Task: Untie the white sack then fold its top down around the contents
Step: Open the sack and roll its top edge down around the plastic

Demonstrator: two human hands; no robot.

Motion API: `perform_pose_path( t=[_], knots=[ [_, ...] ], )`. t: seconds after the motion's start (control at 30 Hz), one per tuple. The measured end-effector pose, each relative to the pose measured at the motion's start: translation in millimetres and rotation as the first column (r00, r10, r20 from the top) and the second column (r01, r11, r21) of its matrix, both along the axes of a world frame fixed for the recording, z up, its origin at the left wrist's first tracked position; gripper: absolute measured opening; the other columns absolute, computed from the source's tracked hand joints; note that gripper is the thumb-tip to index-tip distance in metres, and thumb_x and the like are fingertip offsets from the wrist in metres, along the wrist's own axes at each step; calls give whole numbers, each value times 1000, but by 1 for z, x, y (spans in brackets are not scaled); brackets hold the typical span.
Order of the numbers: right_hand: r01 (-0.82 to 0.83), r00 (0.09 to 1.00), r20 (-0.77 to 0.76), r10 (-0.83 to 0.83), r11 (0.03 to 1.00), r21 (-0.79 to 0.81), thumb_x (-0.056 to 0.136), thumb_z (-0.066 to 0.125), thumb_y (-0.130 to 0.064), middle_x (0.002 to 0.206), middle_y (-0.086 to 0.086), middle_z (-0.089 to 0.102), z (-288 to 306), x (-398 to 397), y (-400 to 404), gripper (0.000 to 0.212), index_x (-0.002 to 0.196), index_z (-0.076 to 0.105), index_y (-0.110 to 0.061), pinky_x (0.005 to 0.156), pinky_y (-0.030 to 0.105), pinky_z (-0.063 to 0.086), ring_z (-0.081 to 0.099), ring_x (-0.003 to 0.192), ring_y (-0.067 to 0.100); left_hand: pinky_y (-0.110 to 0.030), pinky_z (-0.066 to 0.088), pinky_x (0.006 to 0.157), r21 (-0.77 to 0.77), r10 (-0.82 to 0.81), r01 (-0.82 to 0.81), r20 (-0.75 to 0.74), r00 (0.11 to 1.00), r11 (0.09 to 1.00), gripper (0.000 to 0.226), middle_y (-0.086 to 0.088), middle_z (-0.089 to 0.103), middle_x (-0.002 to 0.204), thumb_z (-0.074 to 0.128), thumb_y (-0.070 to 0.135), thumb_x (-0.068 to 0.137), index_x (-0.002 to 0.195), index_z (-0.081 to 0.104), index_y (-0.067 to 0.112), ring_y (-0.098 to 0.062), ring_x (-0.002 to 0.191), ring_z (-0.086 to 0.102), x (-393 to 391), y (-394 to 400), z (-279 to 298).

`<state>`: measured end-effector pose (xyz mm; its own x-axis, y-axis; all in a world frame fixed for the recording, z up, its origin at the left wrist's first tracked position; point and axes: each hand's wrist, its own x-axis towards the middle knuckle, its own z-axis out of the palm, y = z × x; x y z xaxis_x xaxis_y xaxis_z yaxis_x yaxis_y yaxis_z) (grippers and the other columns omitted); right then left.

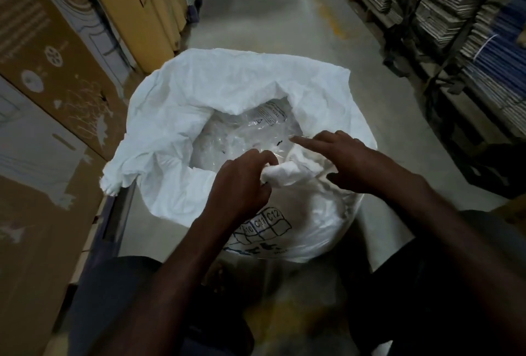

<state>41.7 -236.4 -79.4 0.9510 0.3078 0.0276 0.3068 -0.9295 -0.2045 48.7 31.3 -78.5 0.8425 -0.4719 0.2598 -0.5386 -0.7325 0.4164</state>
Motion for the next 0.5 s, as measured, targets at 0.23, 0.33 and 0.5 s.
perform_pose_path(
  t=[0.23, 0.33, 0.5],
  knots=[
    [28, 977, 208, -37, 998, 47, 85, 68, -13, 100, -7, 58, 7, 5, 15, 48, 124, 69, -40, 69, 34, 42, 60, 96, 24, -33, 37, 63, 112, 11, 0, -104, 995, 994, 44, 10, 58, 101, 80, 46, 83, 100, 43, 29, -20, 83, 61, -9, -26, -4],
    [10, 868, 492, -69, 993, 121, 85, 72, -11, 93, 3, 56, 15, 3, 16, 30, 111, 77, -25, 62, 35, 40, 56, 85, 29, -33, 45, 60, -129, 50, -96, -320, 946, 987, 48, 10, 68, 84, 84, 47, 84, 104, 43, 30, -8, 71, 65, -8, -34, 1],
    [-36, 695, 713, -88, 987, 156, 84, 64, 6, 85, 9, 56, 14, -8, 19, 37, 112, 78, -14, 51, 37, 42, 53, 69, 28, -36, 50, 72, -57, 119, -123, -75, 990, 991, 28, 10, 74, 101, 62, 29, 94, 121, 58, 36, -16, 84, 67, -11, -34, 10]
  ],
)
